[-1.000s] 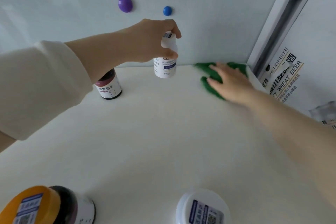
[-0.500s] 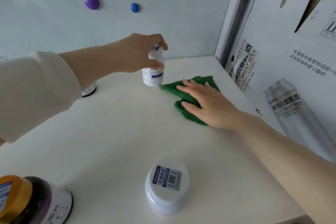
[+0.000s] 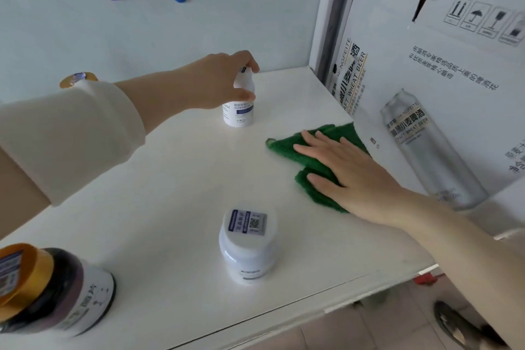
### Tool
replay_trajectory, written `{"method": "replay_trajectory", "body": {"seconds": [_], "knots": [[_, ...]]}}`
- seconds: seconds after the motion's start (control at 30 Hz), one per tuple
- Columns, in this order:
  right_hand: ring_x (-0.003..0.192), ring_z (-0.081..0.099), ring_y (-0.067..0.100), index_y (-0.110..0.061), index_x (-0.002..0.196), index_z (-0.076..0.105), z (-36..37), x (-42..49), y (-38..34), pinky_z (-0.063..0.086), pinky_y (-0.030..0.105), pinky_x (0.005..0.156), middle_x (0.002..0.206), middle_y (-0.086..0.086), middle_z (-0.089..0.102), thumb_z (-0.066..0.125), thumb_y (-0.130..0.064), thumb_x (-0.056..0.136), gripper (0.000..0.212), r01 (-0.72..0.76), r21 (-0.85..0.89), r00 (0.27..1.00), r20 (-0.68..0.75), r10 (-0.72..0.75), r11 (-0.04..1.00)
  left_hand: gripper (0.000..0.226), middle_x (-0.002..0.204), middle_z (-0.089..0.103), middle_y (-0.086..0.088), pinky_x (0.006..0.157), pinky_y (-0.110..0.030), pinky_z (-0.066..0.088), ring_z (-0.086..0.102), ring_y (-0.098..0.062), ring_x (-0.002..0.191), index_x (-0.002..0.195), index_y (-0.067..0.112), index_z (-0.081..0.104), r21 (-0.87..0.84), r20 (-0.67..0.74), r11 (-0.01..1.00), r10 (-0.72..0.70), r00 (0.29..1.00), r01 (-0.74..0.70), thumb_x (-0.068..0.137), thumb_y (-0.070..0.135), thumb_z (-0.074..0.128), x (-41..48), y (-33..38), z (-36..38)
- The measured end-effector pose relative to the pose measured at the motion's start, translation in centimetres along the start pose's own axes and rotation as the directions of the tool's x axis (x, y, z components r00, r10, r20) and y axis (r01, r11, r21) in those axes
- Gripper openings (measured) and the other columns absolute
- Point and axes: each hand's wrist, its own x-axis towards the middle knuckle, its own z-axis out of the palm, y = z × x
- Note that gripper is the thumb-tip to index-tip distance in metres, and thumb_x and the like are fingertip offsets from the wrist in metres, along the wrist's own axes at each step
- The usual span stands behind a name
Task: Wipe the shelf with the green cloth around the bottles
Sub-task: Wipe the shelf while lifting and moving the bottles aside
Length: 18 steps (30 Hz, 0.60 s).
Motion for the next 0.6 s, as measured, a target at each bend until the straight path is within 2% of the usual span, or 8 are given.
{"method": "replay_trajectory", "body": {"seconds": [0.1,0.27,0.4,0.6], "knots": [[0.137,-0.009,-0.013,-0.045,0.142,0.013,0.2,-2.3,-0.5,-0.016,0.006,0.107,0.147,-0.032,-0.004,0.008,-0.062,0.076,0.068,0.007,-0.006,1.000,0.008,-0.007,1.000,0.050,0.132,0.045,-0.012,0.091,-0.033,0.034,0.047,-0.031,0.115,0.134,0.023,0.037,0.003,-0.007,1.000,0.000,1.000,0.000,0.088,0.029,0.056,0.0,0.2,0.2],[0.138,-0.006,-0.013,-0.045,0.141,0.016,0.6,-4.3,-0.8,-0.018,0.001,0.106,0.147,-0.031,-0.002,0.008,-0.062,0.076,0.068,0.012,0.004,1.000,-0.008,-0.012,1.000,0.069,0.144,0.034,-0.009,0.103,-0.035,0.030,0.041,-0.029,0.128,0.144,0.024,0.020,-0.001,-0.033,0.999,-0.040,0.999,0.040,0.087,0.038,0.055,-0.7,0.8,0.3],[0.137,-0.006,-0.014,-0.044,0.141,0.017,0.6,-5.8,-0.9,-0.016,0.002,0.107,0.149,-0.031,0.000,0.007,-0.062,0.076,0.068,0.017,-0.001,1.000,-0.018,-0.017,1.000,0.066,0.149,0.027,-0.011,0.106,-0.039,0.029,0.036,-0.030,0.133,0.145,0.018,0.020,0.012,-0.177,0.995,-0.092,0.980,0.096,0.090,0.044,0.047,-1.8,2.2,-0.3],[0.136,-0.005,-0.014,-0.043,0.142,0.017,0.6,-8.0,-0.6,-0.011,0.008,0.110,0.152,-0.027,0.005,0.004,-0.060,0.078,0.068,0.067,-0.035,0.997,-0.033,-0.068,0.997,0.053,0.140,0.044,-0.003,0.102,-0.036,0.036,0.045,-0.022,0.125,0.137,0.016,0.033,-0.043,-0.406,0.998,-0.054,0.912,0.040,0.091,0.040,0.046,-5.3,5.4,-1.6]]}}
